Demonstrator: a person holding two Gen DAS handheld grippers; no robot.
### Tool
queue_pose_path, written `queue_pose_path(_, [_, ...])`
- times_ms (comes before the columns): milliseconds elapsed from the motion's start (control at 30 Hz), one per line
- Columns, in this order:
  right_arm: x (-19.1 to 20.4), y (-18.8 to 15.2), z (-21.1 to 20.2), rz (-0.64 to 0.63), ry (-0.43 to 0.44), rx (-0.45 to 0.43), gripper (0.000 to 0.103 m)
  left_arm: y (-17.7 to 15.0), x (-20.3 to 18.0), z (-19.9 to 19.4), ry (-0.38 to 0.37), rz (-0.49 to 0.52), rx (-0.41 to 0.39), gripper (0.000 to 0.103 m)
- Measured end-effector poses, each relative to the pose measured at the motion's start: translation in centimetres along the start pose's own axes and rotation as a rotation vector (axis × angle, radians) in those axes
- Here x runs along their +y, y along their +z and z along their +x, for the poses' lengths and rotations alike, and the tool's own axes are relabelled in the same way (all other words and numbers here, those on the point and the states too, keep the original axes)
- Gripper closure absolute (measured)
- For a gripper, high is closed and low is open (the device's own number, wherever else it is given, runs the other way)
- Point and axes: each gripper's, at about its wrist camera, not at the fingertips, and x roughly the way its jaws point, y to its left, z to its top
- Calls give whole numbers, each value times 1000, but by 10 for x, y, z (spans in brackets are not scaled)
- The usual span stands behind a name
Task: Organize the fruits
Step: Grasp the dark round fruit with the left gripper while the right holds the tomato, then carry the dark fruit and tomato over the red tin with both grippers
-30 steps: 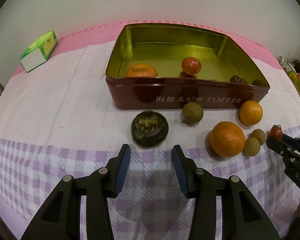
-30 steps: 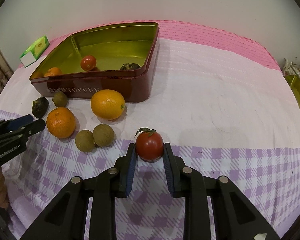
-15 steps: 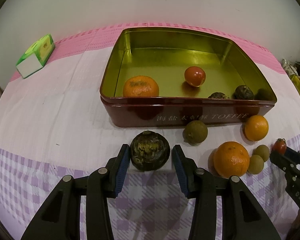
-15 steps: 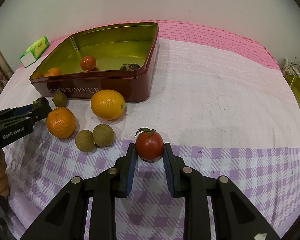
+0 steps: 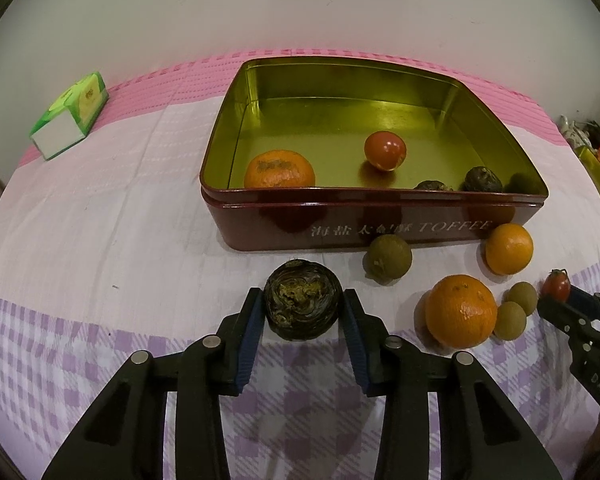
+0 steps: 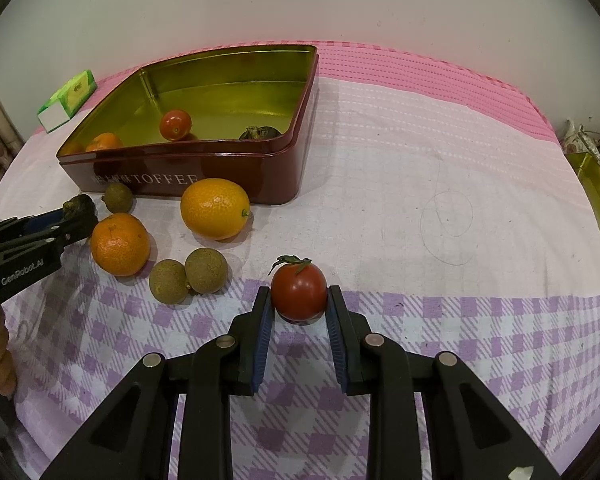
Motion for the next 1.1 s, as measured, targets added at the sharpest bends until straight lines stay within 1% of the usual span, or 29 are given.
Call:
queue_pose_path(267, [0, 0, 1, -11, -3, 1, 78, -6, 0, -5, 1, -6, 2, 63])
queue_pose_path(567, [1, 0, 1, -17, -7, 1, 78, -21, -2, -13, 3, -11, -1, 63])
queue_pose_path(1100, [1, 0, 1, -23, -9, 2, 78, -23, -1, -16, 12, -18, -15, 63])
